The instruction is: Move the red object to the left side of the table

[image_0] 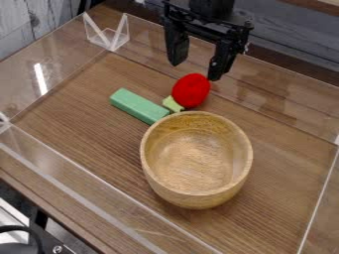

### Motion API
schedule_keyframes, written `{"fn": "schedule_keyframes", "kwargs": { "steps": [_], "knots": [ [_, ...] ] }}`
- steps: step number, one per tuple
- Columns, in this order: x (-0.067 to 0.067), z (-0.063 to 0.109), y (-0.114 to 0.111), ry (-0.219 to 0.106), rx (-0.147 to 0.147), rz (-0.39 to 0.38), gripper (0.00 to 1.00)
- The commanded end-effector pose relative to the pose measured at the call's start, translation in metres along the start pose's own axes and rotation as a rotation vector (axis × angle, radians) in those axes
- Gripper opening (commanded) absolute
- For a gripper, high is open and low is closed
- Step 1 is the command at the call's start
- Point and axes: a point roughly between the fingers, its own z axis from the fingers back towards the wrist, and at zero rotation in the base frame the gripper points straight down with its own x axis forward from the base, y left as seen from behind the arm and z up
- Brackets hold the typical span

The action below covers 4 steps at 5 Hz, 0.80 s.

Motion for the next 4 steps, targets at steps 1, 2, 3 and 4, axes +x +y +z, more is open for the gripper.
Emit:
{"fn": "schedule_keyframes", "kwargs": {
  "steps": [1,2,3,4],
  "knots": [
    [0.009,-0.013,0.010,0.008,0.005,-0.007,1.00],
    [0.018,-0.030,0.021,0.007,0.007,-0.024,1.00],
    [0.023,-0.043,0.027,0.006,0.011,-0.016,1.00],
    [0.026,-0.052,0.033,0.008,0.018,-0.008,1.00]
  ]
}}
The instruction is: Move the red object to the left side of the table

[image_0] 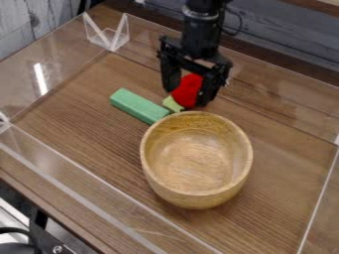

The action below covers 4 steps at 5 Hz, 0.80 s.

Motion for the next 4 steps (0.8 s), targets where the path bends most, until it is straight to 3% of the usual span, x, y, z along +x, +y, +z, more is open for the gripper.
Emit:
{"fn": "schedule_keyframes", "kwargs": {
  "steps": [1,2,4],
  "knots": [
    [0.005,0.007,0.006,-0.038,0.010,0.014,0.00],
    [0.005,0.007,0.006,-0.041,0.010,0.016,0.00],
    [0.002,0.042,0.012,-0.112,-0.008,0.027,0.00]
  ]
}}
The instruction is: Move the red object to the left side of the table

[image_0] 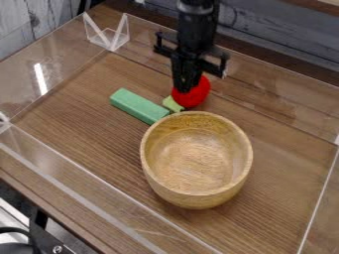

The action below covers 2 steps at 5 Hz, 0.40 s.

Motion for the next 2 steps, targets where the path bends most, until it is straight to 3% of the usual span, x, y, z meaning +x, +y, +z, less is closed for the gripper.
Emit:
{"fn": "schedule_keyframes", "kwargs": {
  "steps": [1,2],
  "knots": [
    [0.004,0.050,0.009,-0.130,0.005,0.016,0.00],
    [0.003,0.067,0.012,-0.161,0.001,0.022,0.00]
  ]
}}
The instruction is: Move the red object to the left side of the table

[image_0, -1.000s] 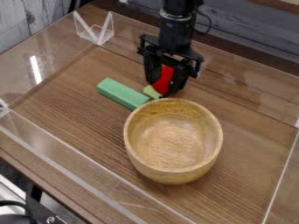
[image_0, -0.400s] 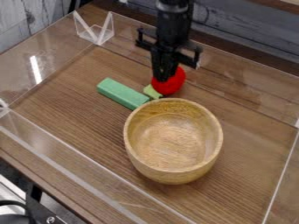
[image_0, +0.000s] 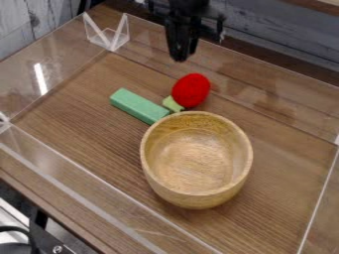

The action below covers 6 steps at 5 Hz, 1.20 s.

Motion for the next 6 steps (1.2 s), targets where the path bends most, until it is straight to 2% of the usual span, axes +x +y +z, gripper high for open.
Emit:
{"fn": "schedule_keyframes", "kwargs": {
  "steps": [1,5,6],
  "knots": [
    [0.007,0.009,0.005,-0.075,0.013,-0.013,1.00],
    [0.019,-0.056,0.007,-0.028,0.020,-0.051,1.00],
    [0.020,-0.065,0.007,-0.018,0.025,-0.051,0.00]
  ]
}}
